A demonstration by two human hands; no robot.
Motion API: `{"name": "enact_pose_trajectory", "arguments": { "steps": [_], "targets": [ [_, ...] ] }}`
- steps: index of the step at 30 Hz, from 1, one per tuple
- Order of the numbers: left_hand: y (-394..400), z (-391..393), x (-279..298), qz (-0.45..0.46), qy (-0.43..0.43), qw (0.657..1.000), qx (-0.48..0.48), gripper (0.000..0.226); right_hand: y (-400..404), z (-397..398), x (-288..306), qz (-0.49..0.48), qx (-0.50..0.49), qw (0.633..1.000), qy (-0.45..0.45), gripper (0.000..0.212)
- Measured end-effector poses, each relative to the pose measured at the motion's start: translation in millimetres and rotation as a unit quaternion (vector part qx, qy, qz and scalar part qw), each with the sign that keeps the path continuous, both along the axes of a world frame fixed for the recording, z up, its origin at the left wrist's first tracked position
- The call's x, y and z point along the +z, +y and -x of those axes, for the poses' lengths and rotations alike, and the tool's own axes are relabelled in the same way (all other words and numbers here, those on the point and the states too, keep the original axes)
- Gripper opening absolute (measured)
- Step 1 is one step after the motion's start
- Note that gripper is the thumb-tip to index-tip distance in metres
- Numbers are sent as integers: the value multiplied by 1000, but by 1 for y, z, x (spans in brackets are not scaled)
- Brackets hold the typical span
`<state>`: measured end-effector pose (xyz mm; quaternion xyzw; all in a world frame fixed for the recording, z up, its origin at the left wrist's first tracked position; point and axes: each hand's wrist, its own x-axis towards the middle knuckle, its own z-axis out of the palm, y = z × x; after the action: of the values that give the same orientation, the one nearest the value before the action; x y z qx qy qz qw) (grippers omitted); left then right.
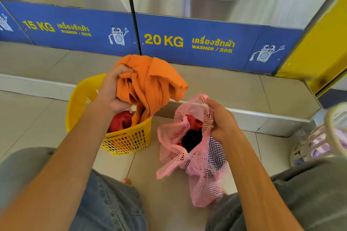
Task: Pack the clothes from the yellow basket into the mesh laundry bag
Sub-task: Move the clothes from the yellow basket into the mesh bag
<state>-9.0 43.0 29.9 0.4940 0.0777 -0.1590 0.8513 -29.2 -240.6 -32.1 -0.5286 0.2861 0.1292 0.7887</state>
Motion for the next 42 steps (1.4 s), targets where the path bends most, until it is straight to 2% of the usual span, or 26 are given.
{"name": "enact_pose_trajectory", "arguments": {
  "steps": [3,5,6,8,9,10,11,13,14,16,19,23,25,28,30,32,37,40,42],
  "targets": [
    [-22,4,-16,-145,67,987,-27,20,-3,0,-1,3,-3,1000,-3,28],
    [-30,5,-33,-302,85,948,-46,12,-4,-1,-3,4,-4,1000,1,32],
    [-30,5,-40,-382,79,920,-40,23,-5,-1,-3,2,-5,1000,1,32],
    [-29,0,-48,-476,64,877,-20,52,-6,-2,-4,0,-5,1000,-2,31],
    [-31,0,-47,-517,57,854,-14,58,-6,-3,-5,0,-4,1000,-1,31],
    [-32,1,-44,-554,56,830,-24,57,-6,-3,-6,0,-3,1000,-1,31],
    [-31,-2,-48,-568,51,821,-35,50,-6,-3,-6,-1,-4,1000,-1,32],
    [-29,1,-49,-522,91,845,-67,33,-6,-4,-8,-3,-6,1000,-4,33],
    [-26,4,-49,-489,126,858,-90,34,-6,-4,-8,-2,-4,1000,-4,32],
    [-22,5,-53,-468,154,864,-103,36,-6,-4,-8,0,-4,1000,-4,31],
    [-21,0,-55,-493,83,865,-36,15,-5,-5,-10,6,-1,1000,-2,34],
    [-27,-2,-44,-459,45,885,68,15,-1,-6,-11,8,10,1000,-2,37],
    [-32,-2,-27,-397,28,914,80,15,-1,-6,-10,12,12,1000,-2,36],
    [-43,0,2,-264,13,964,21,9,-1,-5,-10,22,15,1000,-9,32],
    [-55,2,8,-203,18,979,-21,19,-2,-4,-9,33,20,999,-29,28],
    [-72,4,4,-170,47,982,-68,16,-3,-3,-6,59,15,996,-60,19],
    [-120,5,-73,-163,176,955,-173,4,-10,5,4,176,5,979,-104,18],
    [-148,1,-121,-160,231,945,-167,16,-7,14,4,273,51,949,-148,28],
    [-168,4,-121,-122,267,945,-142,19,-2,17,2,295,100,937,-161,30]
  ]
}}
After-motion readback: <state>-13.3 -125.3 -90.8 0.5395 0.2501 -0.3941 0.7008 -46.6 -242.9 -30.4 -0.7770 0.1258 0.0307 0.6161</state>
